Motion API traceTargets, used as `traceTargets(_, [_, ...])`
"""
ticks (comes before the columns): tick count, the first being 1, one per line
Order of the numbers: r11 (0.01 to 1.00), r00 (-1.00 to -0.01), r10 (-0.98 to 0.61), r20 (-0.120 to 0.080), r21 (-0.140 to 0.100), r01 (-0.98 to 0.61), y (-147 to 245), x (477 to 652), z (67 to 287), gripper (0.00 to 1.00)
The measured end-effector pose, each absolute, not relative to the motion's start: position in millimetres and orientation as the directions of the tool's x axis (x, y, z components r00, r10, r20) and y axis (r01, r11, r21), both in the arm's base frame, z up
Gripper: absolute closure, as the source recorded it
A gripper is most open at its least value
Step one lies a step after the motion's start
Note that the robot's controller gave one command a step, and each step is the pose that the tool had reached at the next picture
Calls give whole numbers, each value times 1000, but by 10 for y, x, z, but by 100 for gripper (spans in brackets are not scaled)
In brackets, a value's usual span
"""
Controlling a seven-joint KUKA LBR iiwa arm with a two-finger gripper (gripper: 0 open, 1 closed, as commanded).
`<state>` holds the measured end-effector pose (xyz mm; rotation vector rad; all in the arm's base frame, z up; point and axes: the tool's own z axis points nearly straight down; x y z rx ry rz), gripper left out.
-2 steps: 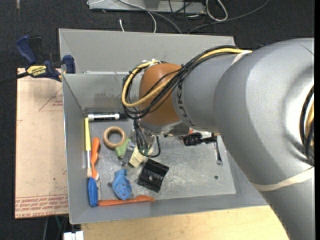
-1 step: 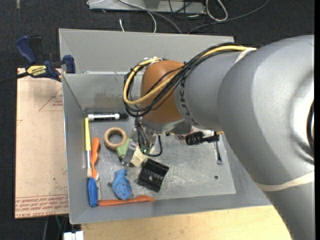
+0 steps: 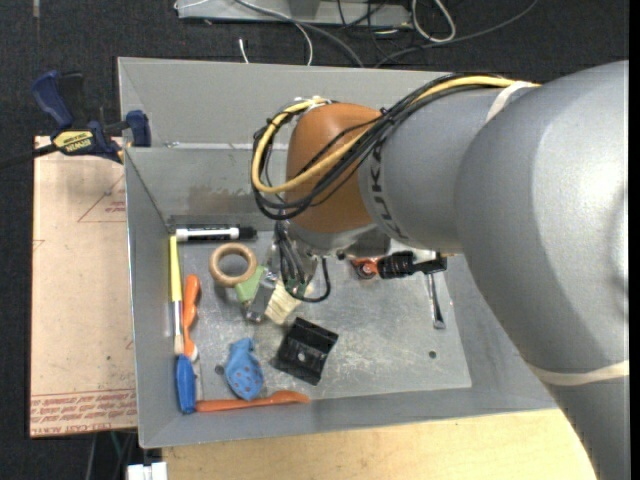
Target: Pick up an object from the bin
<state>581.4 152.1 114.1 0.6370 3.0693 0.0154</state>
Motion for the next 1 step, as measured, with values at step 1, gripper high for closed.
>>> traceTargets(1, [918, -918, 398, -6, 13, 397, 1524, 5821, 1274, 100])
